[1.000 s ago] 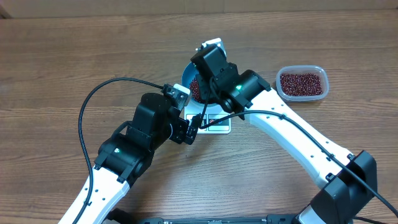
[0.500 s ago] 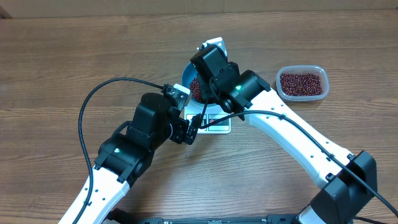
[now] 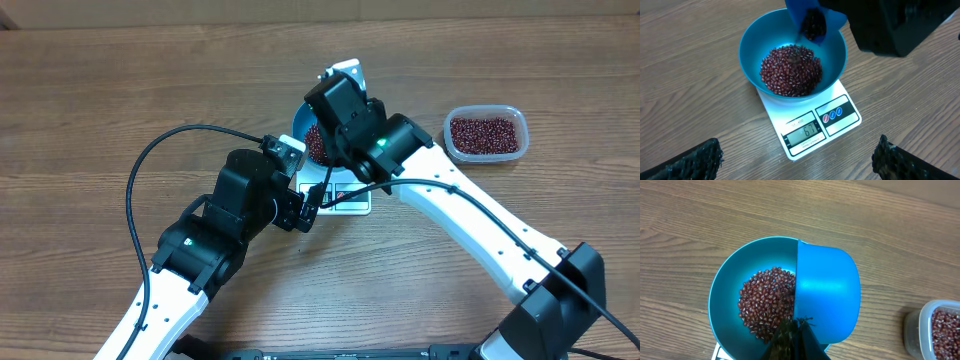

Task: Scoop item into bowl and weigh 150g on scale
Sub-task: 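Tip the blue cup to pour beans into the teal bowl, then hold the tipped blue cup over the bowl to empty it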

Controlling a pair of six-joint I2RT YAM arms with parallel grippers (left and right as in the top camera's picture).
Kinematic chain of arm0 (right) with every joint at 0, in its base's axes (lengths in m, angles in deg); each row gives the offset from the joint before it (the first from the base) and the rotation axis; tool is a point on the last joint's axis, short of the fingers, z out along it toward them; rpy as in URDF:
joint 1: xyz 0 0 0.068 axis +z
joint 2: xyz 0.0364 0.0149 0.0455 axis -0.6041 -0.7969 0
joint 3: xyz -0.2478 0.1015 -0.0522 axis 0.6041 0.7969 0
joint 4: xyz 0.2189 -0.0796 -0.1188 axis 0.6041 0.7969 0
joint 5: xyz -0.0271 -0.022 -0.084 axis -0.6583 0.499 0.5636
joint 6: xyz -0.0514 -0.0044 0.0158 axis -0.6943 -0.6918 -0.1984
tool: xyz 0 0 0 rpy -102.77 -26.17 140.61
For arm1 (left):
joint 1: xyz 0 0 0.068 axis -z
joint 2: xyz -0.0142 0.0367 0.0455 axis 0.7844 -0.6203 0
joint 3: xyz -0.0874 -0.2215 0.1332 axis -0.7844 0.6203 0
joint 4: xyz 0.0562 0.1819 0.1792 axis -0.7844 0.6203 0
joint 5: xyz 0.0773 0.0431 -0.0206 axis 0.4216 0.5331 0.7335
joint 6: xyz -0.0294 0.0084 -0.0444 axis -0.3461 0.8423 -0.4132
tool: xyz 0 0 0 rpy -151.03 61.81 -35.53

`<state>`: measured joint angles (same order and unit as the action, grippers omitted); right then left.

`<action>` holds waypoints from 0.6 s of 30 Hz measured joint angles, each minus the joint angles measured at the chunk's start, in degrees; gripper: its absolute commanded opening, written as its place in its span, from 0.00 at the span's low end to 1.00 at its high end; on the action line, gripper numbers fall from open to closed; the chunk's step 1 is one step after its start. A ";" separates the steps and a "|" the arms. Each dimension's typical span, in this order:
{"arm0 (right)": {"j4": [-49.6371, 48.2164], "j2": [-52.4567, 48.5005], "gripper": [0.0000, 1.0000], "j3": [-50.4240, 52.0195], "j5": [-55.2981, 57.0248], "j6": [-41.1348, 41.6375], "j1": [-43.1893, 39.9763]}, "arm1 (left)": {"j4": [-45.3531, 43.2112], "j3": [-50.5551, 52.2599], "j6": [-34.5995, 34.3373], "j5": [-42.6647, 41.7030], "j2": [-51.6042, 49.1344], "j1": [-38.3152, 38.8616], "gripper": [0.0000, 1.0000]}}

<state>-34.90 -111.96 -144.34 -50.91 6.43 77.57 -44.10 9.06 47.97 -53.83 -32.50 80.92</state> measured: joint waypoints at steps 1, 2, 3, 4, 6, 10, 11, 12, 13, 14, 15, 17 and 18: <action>0.02 0.00 0.04 0.00 0.59 -0.02 0.44 | 0.00 0.00 0.00 0.00 0.00 0.00 0.99; 0.02 0.00 0.04 0.00 1.01 0.00 0.81 | 0.00 0.00 0.02 0.00 0.00 0.00 0.99; 0.02 0.00 0.04 0.00 1.51 0.00 1.33 | 0.00 0.00 0.00 0.00 0.00 0.00 0.99; 0.02 0.00 0.04 0.00 1.84 -0.02 1.57 | 0.00 0.00 0.00 0.00 0.00 0.00 1.00; 0.02 0.00 0.04 0.00 2.62 -0.02 2.25 | 0.00 0.00 0.00 0.00 0.00 0.00 0.99; 0.00 0.00 0.04 0.00 4.02 -0.02 2.93 | 0.00 0.00 0.02 0.00 0.00 -0.02 0.99; 0.02 0.00 0.04 0.00 4.26 -0.02 2.93 | 0.00 0.00 0.02 0.00 0.00 -0.02 0.99; -0.02 0.00 0.04 0.00 4.50 -0.02 2.93 | 0.00 0.00 0.00 0.00 0.00 0.00 0.99; 0.00 0.00 0.04 0.00 4.81 0.00 2.93 | 0.00 0.00 0.00 0.00 0.00 -0.02 1.00; 0.00 0.00 0.04 0.00 5.01 -0.04 2.93 | 0.00 0.00 0.00 0.00 0.00 -0.02 1.00; 0.02 0.00 0.04 0.00 5.18 -0.02 2.95 | 0.00 0.00 0.00 0.00 0.00 0.00 0.99; 0.02 0.00 0.04 0.00 5.33 -0.02 2.93 | 0.00 0.00 0.00 0.00 0.00 -0.02 1.00; 0.00 0.00 0.04 0.00 5.33 -0.02 2.93 | 0.00 0.00 0.02 0.00 0.00 0.00 0.99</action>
<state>-34.90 -111.96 -144.34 -45.58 6.41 80.50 -44.10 9.06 47.99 -53.83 -32.50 80.92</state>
